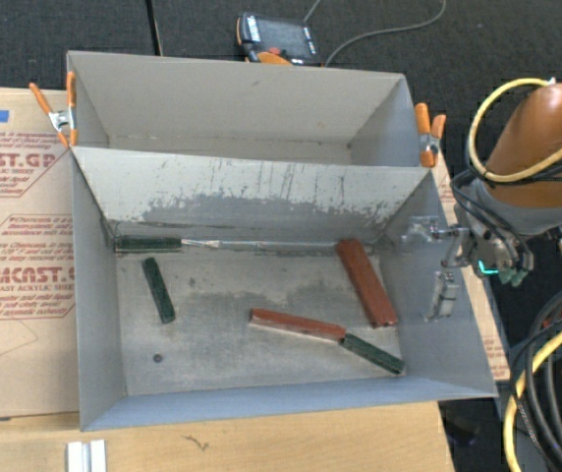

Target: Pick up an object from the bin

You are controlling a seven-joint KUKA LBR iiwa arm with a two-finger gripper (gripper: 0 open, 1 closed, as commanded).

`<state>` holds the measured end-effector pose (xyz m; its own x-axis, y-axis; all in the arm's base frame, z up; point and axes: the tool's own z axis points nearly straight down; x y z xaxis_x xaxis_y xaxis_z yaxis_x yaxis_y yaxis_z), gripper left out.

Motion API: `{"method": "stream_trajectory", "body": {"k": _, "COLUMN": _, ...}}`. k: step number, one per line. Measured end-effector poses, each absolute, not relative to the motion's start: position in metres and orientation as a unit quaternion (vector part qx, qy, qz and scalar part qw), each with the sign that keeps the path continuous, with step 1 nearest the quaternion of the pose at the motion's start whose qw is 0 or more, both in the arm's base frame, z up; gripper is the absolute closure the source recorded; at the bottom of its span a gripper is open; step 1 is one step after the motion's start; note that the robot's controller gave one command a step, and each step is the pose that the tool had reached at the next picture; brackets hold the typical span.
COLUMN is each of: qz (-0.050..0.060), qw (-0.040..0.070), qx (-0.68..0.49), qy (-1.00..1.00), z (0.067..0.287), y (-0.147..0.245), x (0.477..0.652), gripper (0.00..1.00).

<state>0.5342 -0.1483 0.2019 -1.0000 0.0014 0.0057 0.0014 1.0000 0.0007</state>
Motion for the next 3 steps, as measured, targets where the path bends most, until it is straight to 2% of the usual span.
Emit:
{"method": "stream_trajectory", "body": {"k": 1, "qz": -0.002, "qw": 0.004, "qx": 0.075, "qy": -0.997, "z": 0.077, "y": -0.095, "x": 0.498, "gripper": 0.0}}
{"method": "stream_trajectory", "body": {"k": 2, "qz": -0.001, "qw": 0.001, "qx": -0.006, "qy": -1.0, "z": 0.069, "y": -0.068, "x": 0.496, "gripper": 0.0}}
{"method": "stream_trajectory", "body": {"k": 3, "qz": 0.0, "qw": 0.0, "qx": -0.006, "qy": -1.0, "z": 0.069, "y": -0.069, "x": 0.497, "gripper": 1.0}}
